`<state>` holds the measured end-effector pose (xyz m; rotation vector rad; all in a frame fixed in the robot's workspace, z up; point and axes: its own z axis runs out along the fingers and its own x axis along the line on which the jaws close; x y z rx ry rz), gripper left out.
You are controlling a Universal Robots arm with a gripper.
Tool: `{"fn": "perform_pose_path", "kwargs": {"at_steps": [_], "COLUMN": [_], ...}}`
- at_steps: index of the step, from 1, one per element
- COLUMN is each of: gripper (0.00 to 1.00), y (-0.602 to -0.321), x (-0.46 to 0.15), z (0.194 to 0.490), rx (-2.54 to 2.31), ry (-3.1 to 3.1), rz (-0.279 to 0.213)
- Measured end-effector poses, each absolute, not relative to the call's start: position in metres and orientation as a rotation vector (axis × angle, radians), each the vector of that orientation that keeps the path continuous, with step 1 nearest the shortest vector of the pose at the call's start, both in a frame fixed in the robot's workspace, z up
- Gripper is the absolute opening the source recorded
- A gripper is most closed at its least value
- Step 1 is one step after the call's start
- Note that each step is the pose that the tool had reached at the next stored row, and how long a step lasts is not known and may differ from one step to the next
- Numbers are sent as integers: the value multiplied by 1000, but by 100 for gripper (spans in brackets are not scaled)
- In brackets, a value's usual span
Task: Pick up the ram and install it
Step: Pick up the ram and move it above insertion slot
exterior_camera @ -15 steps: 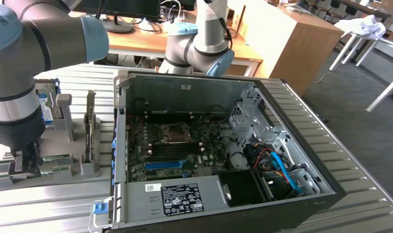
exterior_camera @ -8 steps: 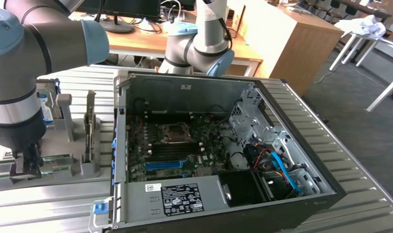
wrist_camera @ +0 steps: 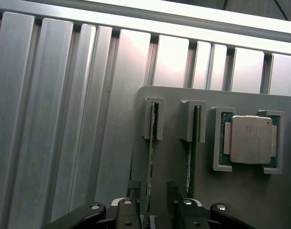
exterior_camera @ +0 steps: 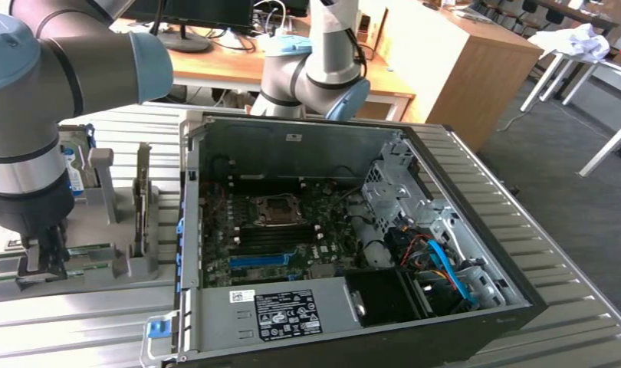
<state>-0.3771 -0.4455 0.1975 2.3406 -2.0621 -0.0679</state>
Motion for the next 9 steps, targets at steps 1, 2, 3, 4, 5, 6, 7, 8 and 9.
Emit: {"fn": "perform_pose_path", "kwargs": {"at_steps": [1,2,3,4,5,6,7,8,9], "gripper": [36,36,36,36,36,36,36,36,36], "y": [-445,-445,-445,-445,-445,-445,-445,-445,-445], "x": [-377,-377,-377,-377,-377,-377,-377,-377,-377], "z": [197,197,197,197,197,197,197,197,197], "rx": [2340,2340,2340,2340,2340,2340,2340,2340,2340], "ry": [-2062,-2062,-2062,-2062,-2063,-2062,-2063,-2062,-2062], "rz": [-68,-68,-68,-68,-68,-68,-68,-68,-68]}}
